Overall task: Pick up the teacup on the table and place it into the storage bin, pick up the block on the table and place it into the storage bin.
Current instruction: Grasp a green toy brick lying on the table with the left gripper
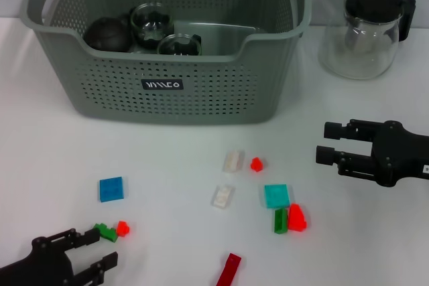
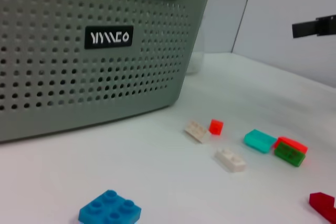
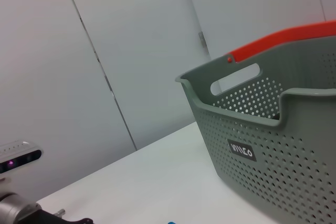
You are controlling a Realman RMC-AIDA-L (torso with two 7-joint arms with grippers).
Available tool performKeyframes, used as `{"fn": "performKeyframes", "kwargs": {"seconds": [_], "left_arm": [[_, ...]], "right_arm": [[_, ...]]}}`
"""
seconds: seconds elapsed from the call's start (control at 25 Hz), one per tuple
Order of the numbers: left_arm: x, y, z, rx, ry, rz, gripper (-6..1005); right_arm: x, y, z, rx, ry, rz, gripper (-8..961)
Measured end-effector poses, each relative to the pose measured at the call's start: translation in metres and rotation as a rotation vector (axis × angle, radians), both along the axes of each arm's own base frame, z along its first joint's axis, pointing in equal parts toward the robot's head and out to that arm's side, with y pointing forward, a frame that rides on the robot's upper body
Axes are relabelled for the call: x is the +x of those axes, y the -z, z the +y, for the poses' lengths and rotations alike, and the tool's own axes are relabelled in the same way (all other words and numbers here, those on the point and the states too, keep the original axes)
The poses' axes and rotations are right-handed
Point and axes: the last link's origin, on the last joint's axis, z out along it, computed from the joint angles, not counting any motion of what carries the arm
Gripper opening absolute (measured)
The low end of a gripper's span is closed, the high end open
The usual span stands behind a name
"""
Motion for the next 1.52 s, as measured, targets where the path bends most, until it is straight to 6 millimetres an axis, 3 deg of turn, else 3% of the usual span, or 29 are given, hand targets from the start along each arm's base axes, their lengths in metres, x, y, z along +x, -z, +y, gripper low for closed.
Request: {"fn": "performKeyframes", "kwargs": {"seconds": [0.56,0.76,1.52], "left_arm": [[0.002,0.007,0.016,0.002,-0.001,0.011,554],[0.001,0.0,0.015,0.044,0.003,0.006,553],[0.004,-0.001,0.032,0.091,0.157,0.132,552]], "right_arm": [[0.002,0.0,-0.001,0.001,0.003,0.0,637],[0.004,-0.001,-0.003,0.001,0.01,0.0,638],[0.004,0.002,-0.004,0.003,0.005,0.002,637]]}}
